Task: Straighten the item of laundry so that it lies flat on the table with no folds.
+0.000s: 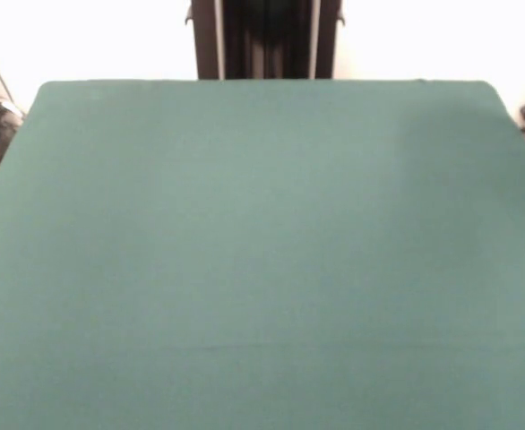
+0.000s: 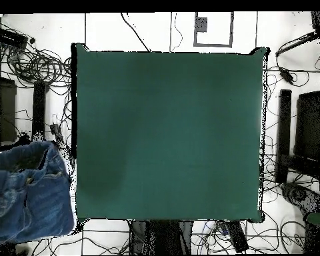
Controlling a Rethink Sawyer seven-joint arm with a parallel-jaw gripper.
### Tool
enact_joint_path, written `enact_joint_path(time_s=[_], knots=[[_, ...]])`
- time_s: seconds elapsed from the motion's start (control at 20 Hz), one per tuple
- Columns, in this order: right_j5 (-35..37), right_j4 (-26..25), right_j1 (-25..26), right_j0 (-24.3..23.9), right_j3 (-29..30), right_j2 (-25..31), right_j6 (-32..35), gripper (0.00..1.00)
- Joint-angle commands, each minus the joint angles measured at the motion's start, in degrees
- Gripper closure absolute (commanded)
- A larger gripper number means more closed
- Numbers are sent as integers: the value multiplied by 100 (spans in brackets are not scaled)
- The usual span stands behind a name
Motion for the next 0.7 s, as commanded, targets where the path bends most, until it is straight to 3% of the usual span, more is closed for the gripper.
enact_joint_path(time_s=[0.05, 0.35, 0.7], knots=[[-1897, -712, -253, -175, 2395, 417, -1115, 100], [-2556, -994, -477, -610, 2949, 825, -1917, 100], [-3070, -1339, -609, -871, 3325, 1159, -2121, 100]])
